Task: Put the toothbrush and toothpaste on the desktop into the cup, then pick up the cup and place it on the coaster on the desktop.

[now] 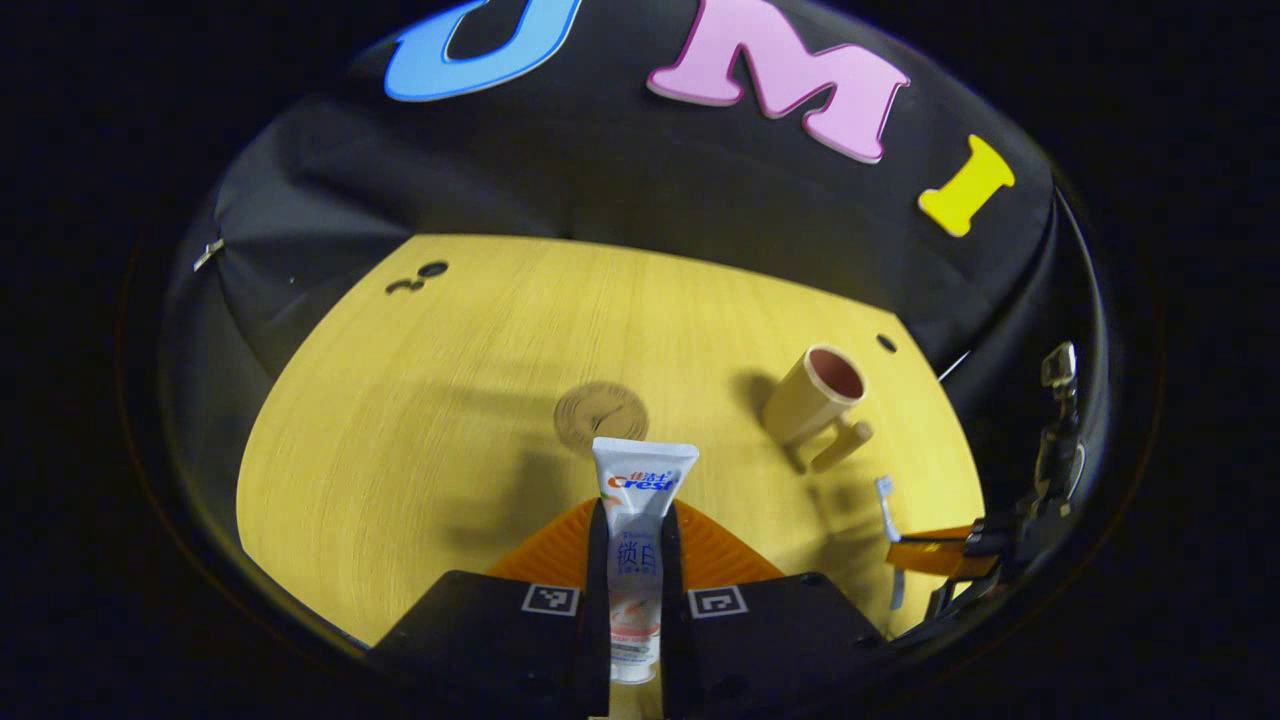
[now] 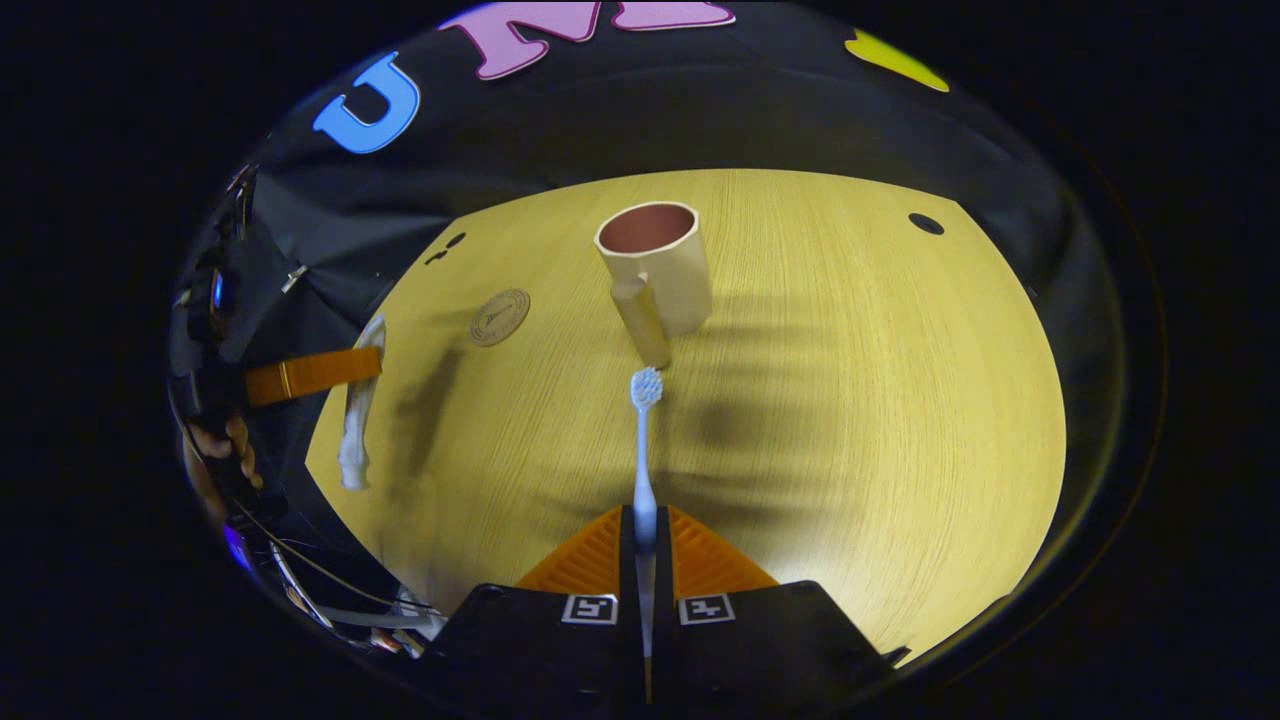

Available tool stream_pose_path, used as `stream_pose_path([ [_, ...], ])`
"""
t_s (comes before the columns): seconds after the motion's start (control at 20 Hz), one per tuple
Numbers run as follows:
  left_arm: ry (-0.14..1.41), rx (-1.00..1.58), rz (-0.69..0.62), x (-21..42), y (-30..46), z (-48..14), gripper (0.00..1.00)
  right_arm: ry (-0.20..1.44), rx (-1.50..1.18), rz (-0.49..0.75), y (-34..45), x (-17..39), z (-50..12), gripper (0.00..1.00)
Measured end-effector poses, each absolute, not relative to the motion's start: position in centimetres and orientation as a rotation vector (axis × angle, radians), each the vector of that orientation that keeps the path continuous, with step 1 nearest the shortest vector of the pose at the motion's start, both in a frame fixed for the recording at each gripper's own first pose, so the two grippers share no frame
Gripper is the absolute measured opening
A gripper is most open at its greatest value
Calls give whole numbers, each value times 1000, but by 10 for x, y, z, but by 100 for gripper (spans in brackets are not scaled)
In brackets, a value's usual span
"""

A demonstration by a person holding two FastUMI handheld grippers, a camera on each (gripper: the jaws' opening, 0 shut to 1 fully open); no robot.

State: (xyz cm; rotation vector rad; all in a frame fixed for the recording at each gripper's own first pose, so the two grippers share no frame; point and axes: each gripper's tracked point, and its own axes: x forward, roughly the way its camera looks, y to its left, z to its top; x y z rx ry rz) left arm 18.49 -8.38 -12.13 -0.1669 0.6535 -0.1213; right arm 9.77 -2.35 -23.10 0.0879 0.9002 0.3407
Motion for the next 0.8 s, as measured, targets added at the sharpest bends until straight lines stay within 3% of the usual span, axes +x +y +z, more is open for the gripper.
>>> stream_pose_path([
  [0.4, 354, -158, -297, 253, -177, -14, 25, 812, 134, 343, -34, 101, -194, 7],
  [0.75, 230, -169, -449, 318, -248, 4, 25, 775, 187, 330, -43, 108, -180, 7],
  [0.8, 207, -172, -475, 325, -258, 3, 29, 775, 188, 329, -44, 108, -180, 7],
])
